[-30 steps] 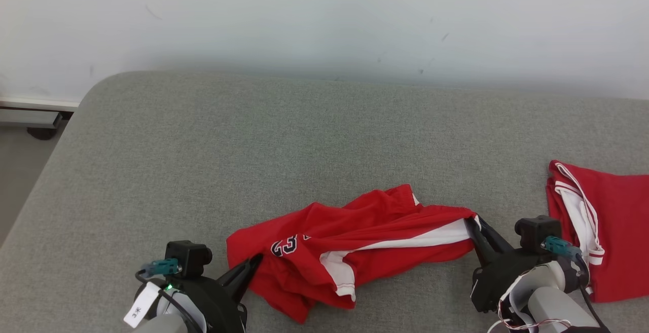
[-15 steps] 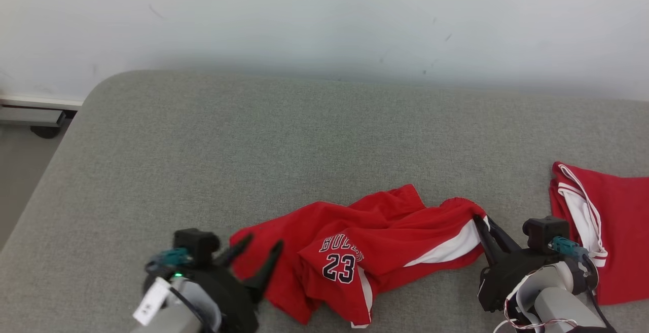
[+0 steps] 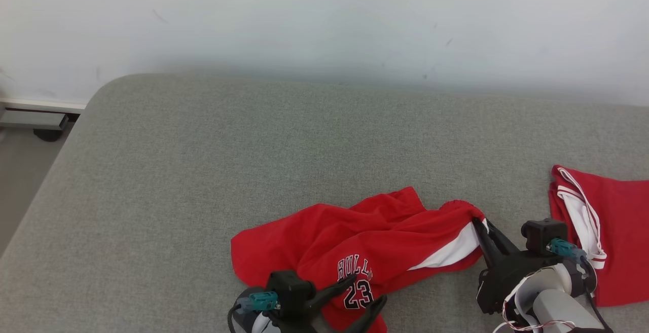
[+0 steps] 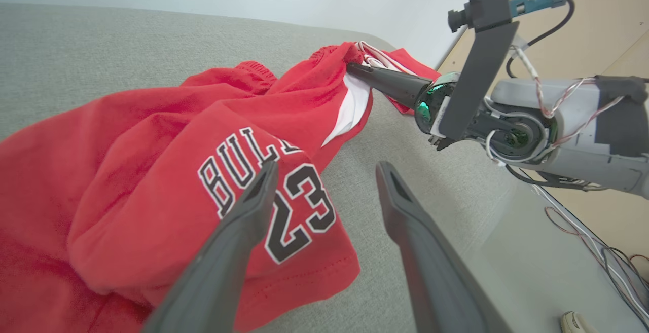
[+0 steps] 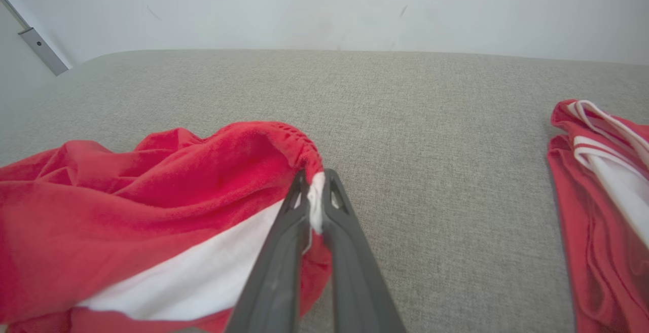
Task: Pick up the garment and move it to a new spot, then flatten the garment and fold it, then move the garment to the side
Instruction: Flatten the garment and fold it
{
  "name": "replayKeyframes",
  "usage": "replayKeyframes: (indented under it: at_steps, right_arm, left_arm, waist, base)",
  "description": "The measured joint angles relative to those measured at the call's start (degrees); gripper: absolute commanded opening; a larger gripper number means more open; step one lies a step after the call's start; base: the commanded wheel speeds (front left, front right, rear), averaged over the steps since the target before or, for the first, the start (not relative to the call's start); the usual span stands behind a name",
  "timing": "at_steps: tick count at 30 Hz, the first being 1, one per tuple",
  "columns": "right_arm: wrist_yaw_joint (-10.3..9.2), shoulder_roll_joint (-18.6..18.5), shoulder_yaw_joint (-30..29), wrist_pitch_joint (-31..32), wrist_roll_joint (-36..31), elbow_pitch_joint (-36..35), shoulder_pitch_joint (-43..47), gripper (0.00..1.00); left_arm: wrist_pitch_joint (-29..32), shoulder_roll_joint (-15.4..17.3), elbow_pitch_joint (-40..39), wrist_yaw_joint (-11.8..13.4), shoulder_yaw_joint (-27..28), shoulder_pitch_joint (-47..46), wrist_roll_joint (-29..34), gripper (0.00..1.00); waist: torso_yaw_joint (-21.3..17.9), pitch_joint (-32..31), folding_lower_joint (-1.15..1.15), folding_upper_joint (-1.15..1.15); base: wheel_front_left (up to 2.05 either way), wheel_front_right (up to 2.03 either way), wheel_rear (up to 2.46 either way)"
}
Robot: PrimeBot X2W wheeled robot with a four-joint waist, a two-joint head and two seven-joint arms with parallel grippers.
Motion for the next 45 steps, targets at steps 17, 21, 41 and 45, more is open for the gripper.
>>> replayKeyframes:
  at_steps: [17, 21, 41, 45]
  right_arm:
    - [0.01, 0.1, 0.8, 0.0, 0.0, 0.4, -0.9, 0.00]
    - [0.02, 0.2, 1.2, 0.0, -0.1, 0.7, -0.9, 0.00]
    - [0.49, 0.3, 0.2, 0.0, 0.0, 0.9, -0.9, 0.00]
    - [0.49, 1.0, 1.1, 0.0, 0.0, 0.8, -1.1, 0.00]
  left_arm:
    - [5.1, -3.8, 5.2, 6.5, -1.2, -1.7, 11.3, 1.00]
    - [6.9, -4.8, 8.5, 6.6, -1.3, -1.8, 13.0, 0.90]
    - [5.2, 5.5, 12.3, 4.5, 1.4, -10.3, 14.2, 0.00]
    - [4.4, 5.2, 13.9, 2.8, 1.7, -9.8, 12.6, 0.00]
  waist:
    - [-1.6, 0.3, 0.00, 0.00]
    - [-2.2, 0.4, 0.00, 0.00]
    - [-1.0, 0.4, 0.00, 0.00]
    - [-0.4, 0.5, 0.00, 0.00]
  base:
    - [0.00, 0.00, 0.00]
    - [0.00, 0.00, 0.00]
    - [0.00, 0.00, 0.00]
    - [0.00, 0.00, 0.00]
